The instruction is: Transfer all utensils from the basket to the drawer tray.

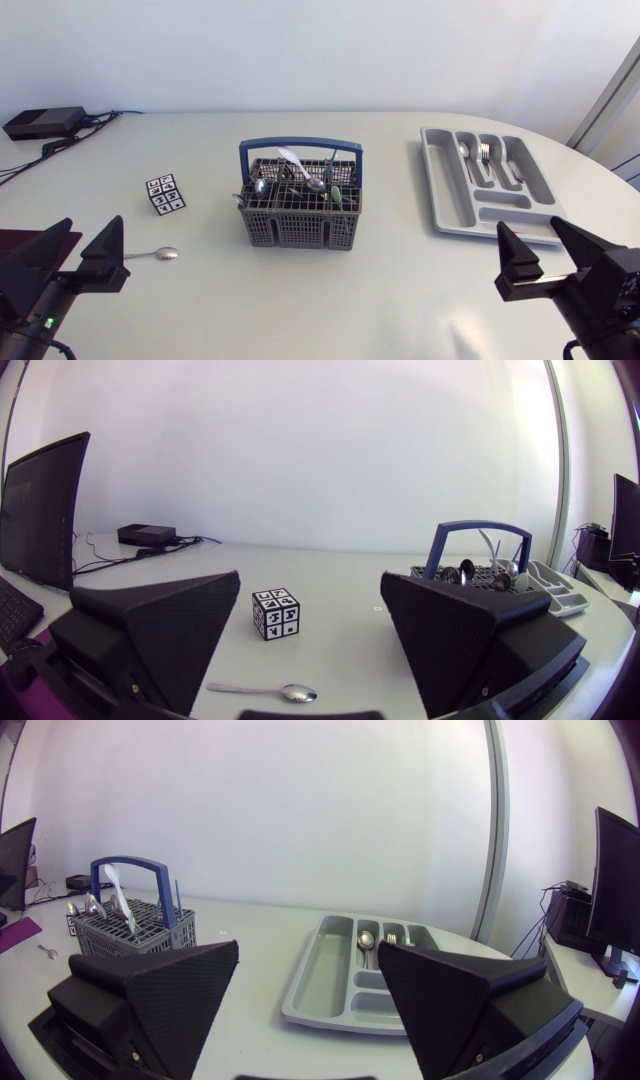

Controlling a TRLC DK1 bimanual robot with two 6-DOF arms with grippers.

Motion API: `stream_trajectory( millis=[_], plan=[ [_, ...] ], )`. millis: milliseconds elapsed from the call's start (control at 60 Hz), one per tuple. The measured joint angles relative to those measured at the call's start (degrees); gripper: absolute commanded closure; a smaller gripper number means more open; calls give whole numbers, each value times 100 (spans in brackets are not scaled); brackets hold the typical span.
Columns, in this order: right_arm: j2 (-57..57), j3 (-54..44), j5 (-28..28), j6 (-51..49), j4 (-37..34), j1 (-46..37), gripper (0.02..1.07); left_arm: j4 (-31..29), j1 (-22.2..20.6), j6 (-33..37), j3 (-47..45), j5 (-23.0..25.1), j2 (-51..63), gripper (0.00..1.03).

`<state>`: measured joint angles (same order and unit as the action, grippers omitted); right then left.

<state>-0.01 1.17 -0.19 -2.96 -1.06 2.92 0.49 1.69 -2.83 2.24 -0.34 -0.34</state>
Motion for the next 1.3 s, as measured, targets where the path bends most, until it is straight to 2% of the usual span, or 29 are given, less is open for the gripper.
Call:
stream_trajectory(
  millis=[400,633,817,1033,1117,1300],
  plan=[
    [0,0,50,0,4,76,7,-44,0,2,31,-7,66,4],
    [103,31,68,-2,4,181,7,-153,0,-20,660,-22,1359,4],
    [894,393,94,0,306,302,7,-149,0,-175,1451,-28,2413,5],
    [2116,911,466,0,817,708,7,-208,-151,-363,2282,-223,3556,7],
    [2586,1051,629,0,953,918,7,-520,-275,-363,2610,-417,3974,7],
    [3862,1690,671,0,861,1128,7,-1338,-367,-269,3375,-472,4817,7]
  ],
)
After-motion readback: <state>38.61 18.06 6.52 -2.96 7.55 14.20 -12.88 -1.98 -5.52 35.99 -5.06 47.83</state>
